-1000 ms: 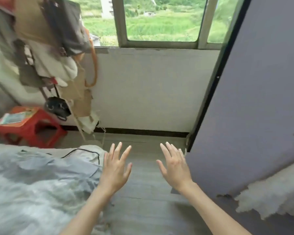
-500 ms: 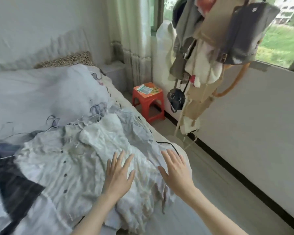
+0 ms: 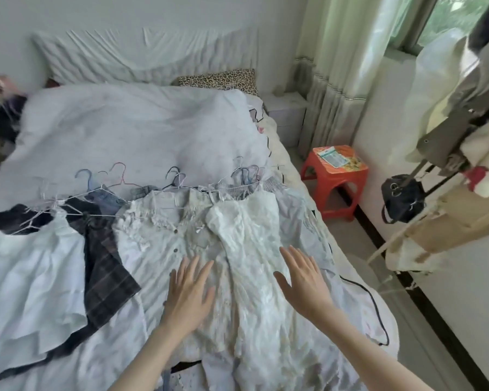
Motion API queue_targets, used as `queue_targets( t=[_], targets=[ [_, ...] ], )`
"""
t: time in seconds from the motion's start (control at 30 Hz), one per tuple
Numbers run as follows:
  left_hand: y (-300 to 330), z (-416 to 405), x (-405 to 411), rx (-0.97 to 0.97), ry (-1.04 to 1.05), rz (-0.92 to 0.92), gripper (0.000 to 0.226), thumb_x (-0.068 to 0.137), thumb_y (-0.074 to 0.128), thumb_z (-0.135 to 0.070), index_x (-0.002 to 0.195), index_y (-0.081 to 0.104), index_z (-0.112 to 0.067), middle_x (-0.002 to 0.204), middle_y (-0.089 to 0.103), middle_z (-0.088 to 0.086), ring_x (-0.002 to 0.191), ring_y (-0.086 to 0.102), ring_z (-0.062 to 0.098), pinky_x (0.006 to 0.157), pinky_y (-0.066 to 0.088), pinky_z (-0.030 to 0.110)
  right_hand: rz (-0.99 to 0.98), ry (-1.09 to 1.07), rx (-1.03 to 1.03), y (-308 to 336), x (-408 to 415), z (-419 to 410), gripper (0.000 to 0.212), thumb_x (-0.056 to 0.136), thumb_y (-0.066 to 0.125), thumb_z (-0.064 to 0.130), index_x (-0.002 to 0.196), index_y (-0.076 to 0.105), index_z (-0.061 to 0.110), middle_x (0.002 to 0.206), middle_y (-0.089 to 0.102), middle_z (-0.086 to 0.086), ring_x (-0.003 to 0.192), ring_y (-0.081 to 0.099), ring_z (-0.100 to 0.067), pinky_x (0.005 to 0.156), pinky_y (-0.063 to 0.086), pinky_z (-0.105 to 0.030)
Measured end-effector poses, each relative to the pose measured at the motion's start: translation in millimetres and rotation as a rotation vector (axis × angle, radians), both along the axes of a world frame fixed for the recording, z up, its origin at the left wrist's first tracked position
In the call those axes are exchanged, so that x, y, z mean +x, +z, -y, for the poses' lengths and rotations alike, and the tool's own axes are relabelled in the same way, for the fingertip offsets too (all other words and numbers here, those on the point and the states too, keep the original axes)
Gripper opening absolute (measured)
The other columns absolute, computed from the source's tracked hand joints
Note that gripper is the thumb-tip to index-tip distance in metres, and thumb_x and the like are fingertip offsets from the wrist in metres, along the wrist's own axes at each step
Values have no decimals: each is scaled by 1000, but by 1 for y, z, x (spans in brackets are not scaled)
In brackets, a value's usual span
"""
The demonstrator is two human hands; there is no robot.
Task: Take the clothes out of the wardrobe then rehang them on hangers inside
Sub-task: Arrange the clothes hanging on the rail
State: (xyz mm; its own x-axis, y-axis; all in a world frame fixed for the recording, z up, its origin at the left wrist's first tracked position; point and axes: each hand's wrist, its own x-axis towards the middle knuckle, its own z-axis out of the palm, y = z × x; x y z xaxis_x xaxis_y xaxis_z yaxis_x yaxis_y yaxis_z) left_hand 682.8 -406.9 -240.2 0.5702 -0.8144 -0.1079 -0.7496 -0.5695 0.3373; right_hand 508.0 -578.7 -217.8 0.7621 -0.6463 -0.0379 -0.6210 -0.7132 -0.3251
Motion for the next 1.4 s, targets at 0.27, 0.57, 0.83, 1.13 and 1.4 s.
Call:
queue_targets(
  t=[0.27, 0.57, 0.83, 1.13, 1.4],
  targets=[
    [-59, 71, 128, 105, -31, -125, 49, 101, 27, -30, 147, 11, -29, 156, -7, 0, 143, -13, 19, 114, -3, 33, -119, -42, 71, -55, 115, 82, 54, 99, 35, 40, 146, 22, 18, 148, 32, 0, 136, 28, -15, 112, 14, -27],
    [-129, 183, 269, 117, -51, -149, 49, 99, 35, -30, 146, 26, -21, 155, 14, 4, 143, 7, 21, 116, 12, 36, -248, -126, 76, -109, 228, 213, 54, 99, 35, 37, 147, 20, 16, 148, 31, -3, 136, 28, -20, 108, 22, -30],
    [-181, 300, 362, 40, -62, -152, 50, 92, 27, -23, 137, 43, -8, 139, 40, 13, 131, 33, 30, 108, 25, 41, -234, -191, -41, -156, 309, 347, 50, 94, 47, 27, 139, 35, 8, 138, 44, -14, 127, 37, -32, 106, 26, -41],
    [-222, 352, 407, 215, 50, -122, 39, 100, 32, -30, 131, 45, -13, 128, 52, 8, 115, 50, 27, 89, 44, 43, -439, -176, -225, -188, 353, 430, 59, 96, 32, 46, 143, 26, 13, 141, 39, -12, 137, 25, -28, 113, 6, -47],
    [-207, 359, 396, -163, 21, -280, 22, 94, 49, -8, 104, 68, -6, 107, 62, 7, 98, 57, 26, 82, 38, 32, -188, -226, 7, -190, 343, 410, 40, 93, 44, 48, 103, 69, 19, 95, 62, -10, 90, 58, -30, 74, 39, -34]
  ],
)
